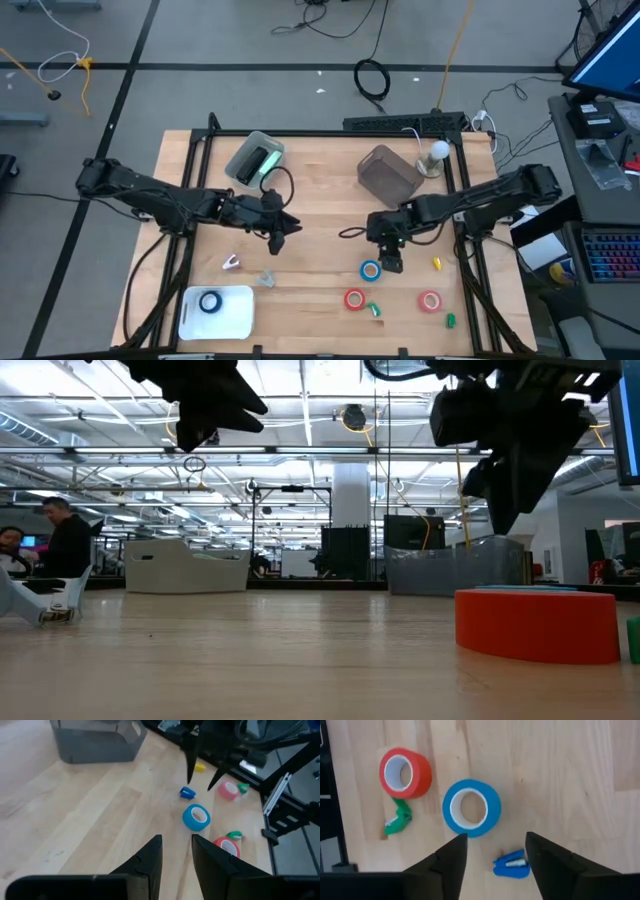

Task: Pick and place Stapler, Stapler remover, tape
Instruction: Put the blue tape into the white bin

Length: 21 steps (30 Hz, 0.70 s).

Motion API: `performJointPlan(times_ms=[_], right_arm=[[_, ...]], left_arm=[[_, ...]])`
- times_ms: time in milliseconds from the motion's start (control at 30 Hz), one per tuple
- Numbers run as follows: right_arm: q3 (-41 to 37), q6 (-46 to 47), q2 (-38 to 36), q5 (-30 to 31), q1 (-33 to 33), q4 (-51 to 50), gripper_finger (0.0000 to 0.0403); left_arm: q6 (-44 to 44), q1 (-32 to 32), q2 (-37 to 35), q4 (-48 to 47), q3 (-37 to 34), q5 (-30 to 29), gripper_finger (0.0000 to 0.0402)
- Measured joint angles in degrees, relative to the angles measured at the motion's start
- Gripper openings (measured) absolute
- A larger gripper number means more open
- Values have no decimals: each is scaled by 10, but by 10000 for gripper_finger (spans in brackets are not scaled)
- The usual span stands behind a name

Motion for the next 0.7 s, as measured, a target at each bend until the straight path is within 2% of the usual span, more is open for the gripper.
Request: performJointPlan(times_ms=[267,700], right_arm=[[0,-14,47,-44,-4,44,248],[-36,-29,58,-27,-11,80,253]], left_arm=[[4,0,-17,-34,0,1,108],[1,0,-28,-43,0,7,108]])
